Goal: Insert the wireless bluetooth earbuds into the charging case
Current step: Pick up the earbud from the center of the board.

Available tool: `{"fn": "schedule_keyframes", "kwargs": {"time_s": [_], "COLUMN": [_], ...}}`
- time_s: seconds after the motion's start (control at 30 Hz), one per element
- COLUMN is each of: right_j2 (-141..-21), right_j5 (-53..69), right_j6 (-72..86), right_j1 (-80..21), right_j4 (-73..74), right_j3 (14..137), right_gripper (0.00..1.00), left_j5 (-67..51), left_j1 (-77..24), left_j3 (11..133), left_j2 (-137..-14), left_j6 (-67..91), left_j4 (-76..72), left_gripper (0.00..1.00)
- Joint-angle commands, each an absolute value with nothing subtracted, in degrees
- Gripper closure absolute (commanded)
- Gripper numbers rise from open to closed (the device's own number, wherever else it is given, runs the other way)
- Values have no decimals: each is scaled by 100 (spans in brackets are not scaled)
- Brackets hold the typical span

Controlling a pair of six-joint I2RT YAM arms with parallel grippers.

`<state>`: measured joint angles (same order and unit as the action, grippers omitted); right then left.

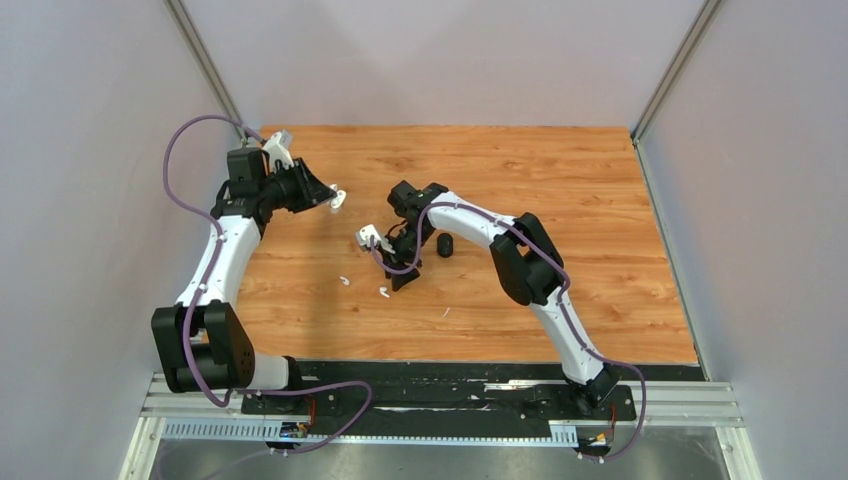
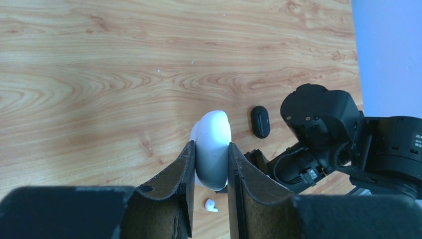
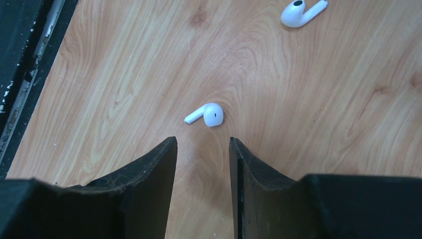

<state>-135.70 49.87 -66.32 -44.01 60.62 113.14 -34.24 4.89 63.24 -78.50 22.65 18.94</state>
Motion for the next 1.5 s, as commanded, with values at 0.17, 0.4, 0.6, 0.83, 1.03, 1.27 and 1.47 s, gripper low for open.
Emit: {"fn": "schedule_keyframes", "kwargs": {"time_s": [0.17,0.4,0.6,0.83,1.03,1.27,1.47], "right_j2": [-13712,-13667,-13513,-13498,-13487,-13512,-13527], "right_j5": [4928,4786,4678,4685,4641,4676,4649], "right_j6": [-6724,-7091,-7436,-7495,-7556,-7611,-7604], "right_j1": [-4666,-4693,-4728,-4770,-4801,-4825,-4825], "right_j4": [5380,5315,5303,5254,5126,4936,4908], "right_j3": [11404,11138,10744,10660,10567,10536,10535], "right_gripper": [59,66,70,70,67,64,69], "left_j5": [-3585,-3625,-3649,-3685,-3708,-3717,-3714], "left_j1": [542,537,535,537,537,536,536], "left_j3": [6259,6191,6089,6062,6066,6038,6055], "left_j2": [-7607,-7586,-7576,-7584,-7610,-7641,-7672], "left_j6": [2348,2383,2475,2521,2527,2599,2606], "left_j4": [1756,1722,1604,1560,1533,1446,1446], "left_gripper": [100,100,100,100,100,100,100]}}
